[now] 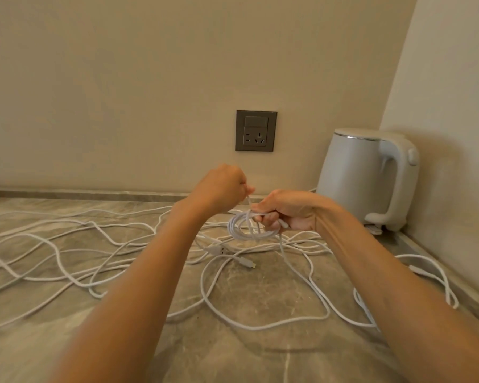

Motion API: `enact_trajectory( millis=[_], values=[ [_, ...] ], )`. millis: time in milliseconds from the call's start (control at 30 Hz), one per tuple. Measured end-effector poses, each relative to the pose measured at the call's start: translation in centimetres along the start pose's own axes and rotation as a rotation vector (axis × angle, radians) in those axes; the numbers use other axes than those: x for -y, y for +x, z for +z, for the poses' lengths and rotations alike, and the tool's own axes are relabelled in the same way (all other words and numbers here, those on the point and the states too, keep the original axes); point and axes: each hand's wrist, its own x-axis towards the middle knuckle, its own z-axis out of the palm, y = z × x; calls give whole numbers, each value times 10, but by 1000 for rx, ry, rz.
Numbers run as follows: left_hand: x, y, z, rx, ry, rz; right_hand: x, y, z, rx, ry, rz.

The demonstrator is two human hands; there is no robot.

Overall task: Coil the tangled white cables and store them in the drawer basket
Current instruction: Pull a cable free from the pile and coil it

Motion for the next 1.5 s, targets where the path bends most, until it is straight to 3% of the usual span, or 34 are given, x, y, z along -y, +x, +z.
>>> enact_trajectory(
  millis=[233, 367, 467, 600, 700, 800, 1033, 1200, 1367, 1500],
  values=[
    [-7, -1, -6, -148, -58, 2, -2, 4, 3, -125, -2, 19],
    [-11, -2, -7, -194, -87, 13, -2, 7, 7, -249, 55, -95],
    [-17, -1, -6, -233, -158, 52, -1, 11, 0, -355, 299, -227],
    [-28, -5, 1, -145, -290, 106, 1, 13, -11, -430, 621, -333],
    [-25, -3, 1, -69, -410, 91, 4, 7, -23, -366, 864, -404],
    [-20, -3, 3, -3, -350, 106, 5, -2, -38, -289, 983, -438],
    [-6, 0, 10, 2, -269, 112, 3, -7, -44, 25, 858, -501],
    [-3, 1, 11, -22, -232, 161, 0, -12, -49, 73, 756, -520],
    [4, -3, 9, 65, -170, 193, -1, -21, -46, 5, 536, -450],
    [7, -3, 14, 152, -36, 169, -3, -25, -47, 176, 321, -331]
  ],
)
